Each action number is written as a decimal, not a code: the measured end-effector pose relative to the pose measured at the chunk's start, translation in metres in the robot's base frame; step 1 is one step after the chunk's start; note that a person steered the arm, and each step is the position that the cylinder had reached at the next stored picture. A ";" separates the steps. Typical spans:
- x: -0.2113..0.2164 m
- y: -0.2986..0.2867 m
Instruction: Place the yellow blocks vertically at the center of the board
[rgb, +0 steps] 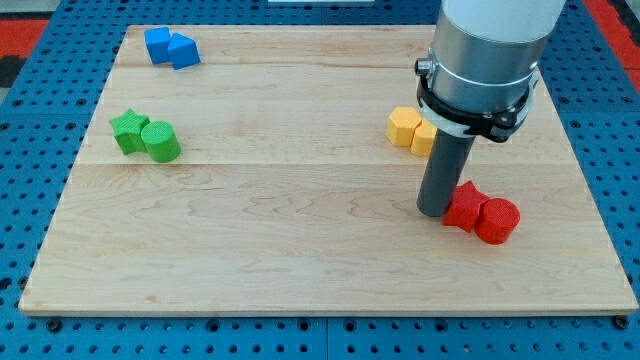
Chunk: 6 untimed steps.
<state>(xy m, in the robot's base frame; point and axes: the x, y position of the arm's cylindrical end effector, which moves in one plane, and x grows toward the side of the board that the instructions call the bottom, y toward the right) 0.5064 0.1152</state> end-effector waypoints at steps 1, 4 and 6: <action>-0.008 0.000; -0.090 0.056; -0.103 0.037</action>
<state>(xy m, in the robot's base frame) 0.4036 0.1521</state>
